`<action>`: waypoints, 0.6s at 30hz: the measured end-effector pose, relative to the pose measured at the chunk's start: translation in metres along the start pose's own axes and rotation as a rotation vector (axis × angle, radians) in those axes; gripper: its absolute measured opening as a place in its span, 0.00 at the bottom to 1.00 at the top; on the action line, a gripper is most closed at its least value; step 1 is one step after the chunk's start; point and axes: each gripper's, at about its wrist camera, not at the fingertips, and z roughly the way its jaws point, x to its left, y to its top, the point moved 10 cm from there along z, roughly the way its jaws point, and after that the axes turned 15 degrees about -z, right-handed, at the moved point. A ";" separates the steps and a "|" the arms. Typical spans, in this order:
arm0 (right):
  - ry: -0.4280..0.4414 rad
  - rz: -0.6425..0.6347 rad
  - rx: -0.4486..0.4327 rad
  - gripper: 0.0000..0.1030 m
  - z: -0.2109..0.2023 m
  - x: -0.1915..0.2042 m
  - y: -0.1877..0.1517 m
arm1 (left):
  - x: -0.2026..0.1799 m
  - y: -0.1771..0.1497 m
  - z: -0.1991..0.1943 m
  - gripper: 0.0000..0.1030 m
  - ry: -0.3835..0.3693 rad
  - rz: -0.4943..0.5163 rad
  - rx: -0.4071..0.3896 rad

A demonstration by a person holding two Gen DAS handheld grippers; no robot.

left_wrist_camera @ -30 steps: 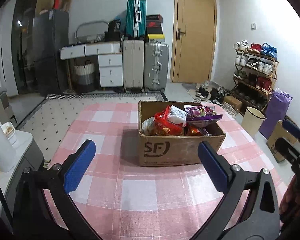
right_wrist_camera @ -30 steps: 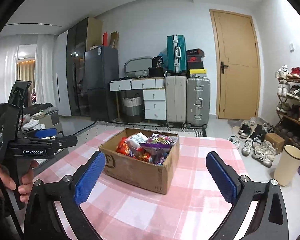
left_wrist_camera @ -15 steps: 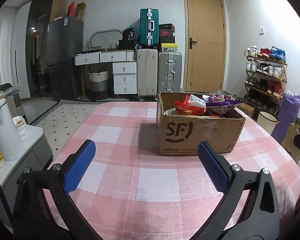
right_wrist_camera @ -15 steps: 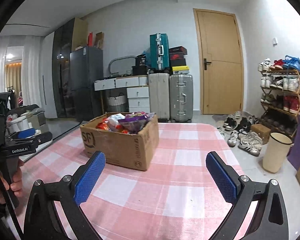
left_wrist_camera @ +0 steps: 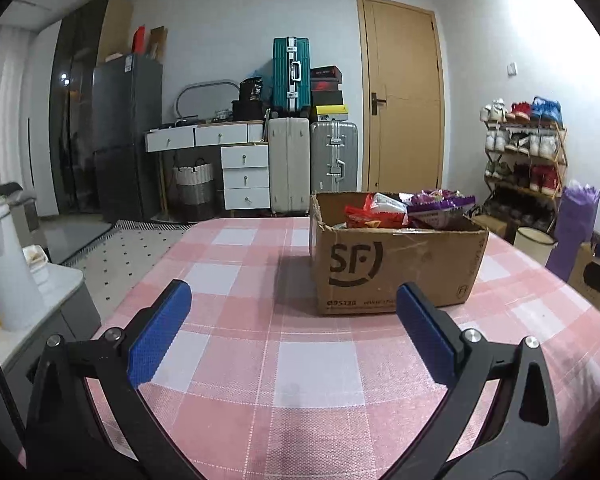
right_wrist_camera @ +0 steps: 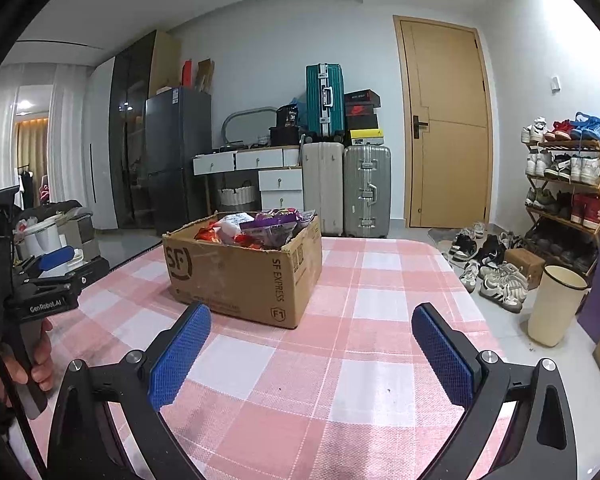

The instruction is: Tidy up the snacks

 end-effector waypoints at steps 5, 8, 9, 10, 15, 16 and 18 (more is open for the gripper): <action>0.002 -0.002 0.003 0.99 -0.001 0.000 0.000 | -0.006 -0.004 0.006 0.99 -0.009 0.024 0.016; 0.002 -0.005 0.003 0.99 0.000 0.001 0.001 | -0.005 -0.004 0.007 0.99 -0.009 0.014 0.012; 0.002 -0.005 0.004 0.99 0.000 0.002 0.001 | -0.004 -0.003 0.006 0.99 -0.008 0.012 0.010; 0.002 -0.004 0.004 0.99 0.000 0.002 0.001 | -0.003 -0.003 0.005 0.99 -0.007 0.011 0.008; 0.002 -0.004 0.002 0.99 0.000 0.002 0.001 | -0.001 -0.004 0.005 0.99 -0.001 0.006 0.007; 0.002 -0.004 0.002 0.99 0.000 0.002 0.001 | 0.000 -0.003 0.004 0.99 -0.001 0.005 0.006; 0.002 -0.004 0.003 0.99 0.000 0.002 0.000 | 0.000 -0.004 0.004 0.99 -0.001 0.006 0.004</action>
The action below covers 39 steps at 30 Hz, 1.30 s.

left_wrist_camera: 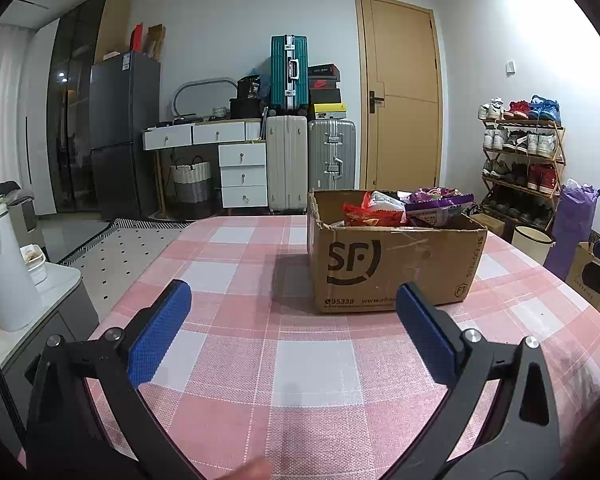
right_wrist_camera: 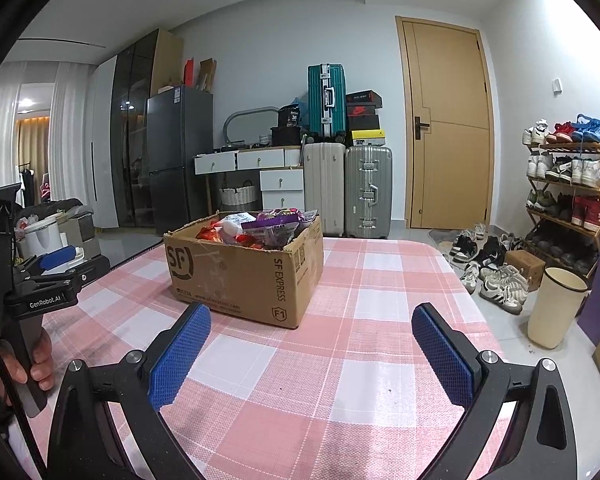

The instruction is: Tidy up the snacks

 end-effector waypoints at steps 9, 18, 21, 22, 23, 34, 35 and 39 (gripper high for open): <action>0.000 0.000 0.000 0.99 0.002 0.000 -0.001 | 0.000 0.000 -0.003 0.99 -0.003 -0.001 -0.001; 0.000 0.000 0.000 0.99 0.002 0.000 -0.001 | -0.001 -0.002 -0.004 0.99 -0.003 -0.002 0.005; -0.001 -0.001 -0.001 0.99 0.001 0.000 0.000 | -0.002 -0.001 -0.004 0.99 -0.005 -0.001 0.003; 0.000 -0.001 0.000 0.99 0.001 0.000 -0.001 | -0.002 -0.001 -0.004 0.99 -0.004 -0.001 0.002; 0.000 -0.001 -0.001 0.99 0.001 0.000 -0.001 | -0.002 -0.001 -0.004 0.99 -0.005 -0.001 0.003; 0.000 -0.001 0.000 0.99 0.001 0.000 -0.001 | -0.003 -0.003 -0.003 0.99 -0.002 -0.003 0.006; 0.000 -0.001 -0.001 0.99 0.001 0.000 -0.001 | -0.003 -0.003 -0.003 0.99 0.000 -0.005 0.010; 0.000 -0.001 -0.001 0.99 0.002 0.001 -0.001 | -0.001 -0.004 -0.001 0.99 0.003 -0.013 0.021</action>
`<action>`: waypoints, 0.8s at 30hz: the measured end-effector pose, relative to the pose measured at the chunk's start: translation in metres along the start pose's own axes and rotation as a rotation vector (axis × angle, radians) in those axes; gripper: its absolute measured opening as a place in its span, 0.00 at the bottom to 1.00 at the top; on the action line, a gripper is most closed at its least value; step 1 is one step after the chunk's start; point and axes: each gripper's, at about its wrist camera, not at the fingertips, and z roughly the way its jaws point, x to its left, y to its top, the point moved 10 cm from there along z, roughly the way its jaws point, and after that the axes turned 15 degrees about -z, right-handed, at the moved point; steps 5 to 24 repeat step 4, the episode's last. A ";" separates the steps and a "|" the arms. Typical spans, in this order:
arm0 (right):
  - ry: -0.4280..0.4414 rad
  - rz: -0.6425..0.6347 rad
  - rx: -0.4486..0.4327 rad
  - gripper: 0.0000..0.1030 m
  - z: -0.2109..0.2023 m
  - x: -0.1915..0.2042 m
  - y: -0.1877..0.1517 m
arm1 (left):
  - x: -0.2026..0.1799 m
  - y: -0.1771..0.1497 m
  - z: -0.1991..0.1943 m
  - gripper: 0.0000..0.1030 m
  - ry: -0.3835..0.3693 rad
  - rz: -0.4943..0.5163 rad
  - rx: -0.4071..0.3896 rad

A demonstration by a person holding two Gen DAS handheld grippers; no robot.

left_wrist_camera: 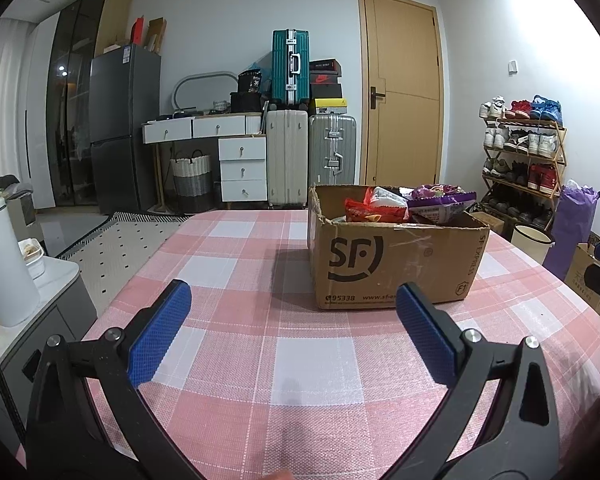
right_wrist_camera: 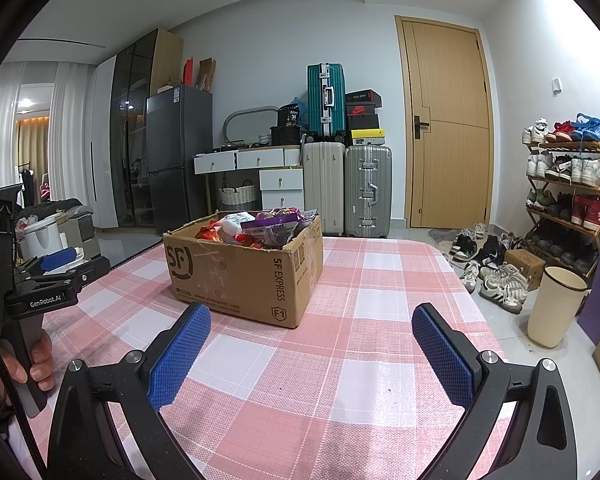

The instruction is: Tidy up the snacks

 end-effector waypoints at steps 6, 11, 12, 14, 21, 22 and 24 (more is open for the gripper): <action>0.001 0.000 0.000 0.99 -0.001 0.000 0.000 | -0.001 0.000 -0.001 0.99 -0.003 0.009 -0.007; 0.001 0.000 0.000 0.99 -0.001 0.000 0.000 | -0.001 0.000 -0.001 0.99 -0.003 0.009 -0.007; 0.001 0.000 0.000 0.99 -0.001 0.000 0.000 | -0.001 0.000 -0.001 0.99 -0.003 0.009 -0.007; 0.001 0.000 0.000 0.99 -0.001 0.000 0.000 | -0.001 0.000 -0.001 0.99 -0.003 0.009 -0.007; 0.001 0.000 0.000 0.99 -0.001 0.000 0.000 | -0.001 0.000 -0.001 0.99 -0.003 0.009 -0.007; 0.001 0.000 0.000 0.99 -0.001 0.000 0.000 | -0.001 0.000 -0.001 0.99 -0.003 0.009 -0.007; 0.001 0.000 0.000 0.99 -0.001 0.000 0.000 | -0.001 0.000 -0.001 0.99 -0.003 0.009 -0.007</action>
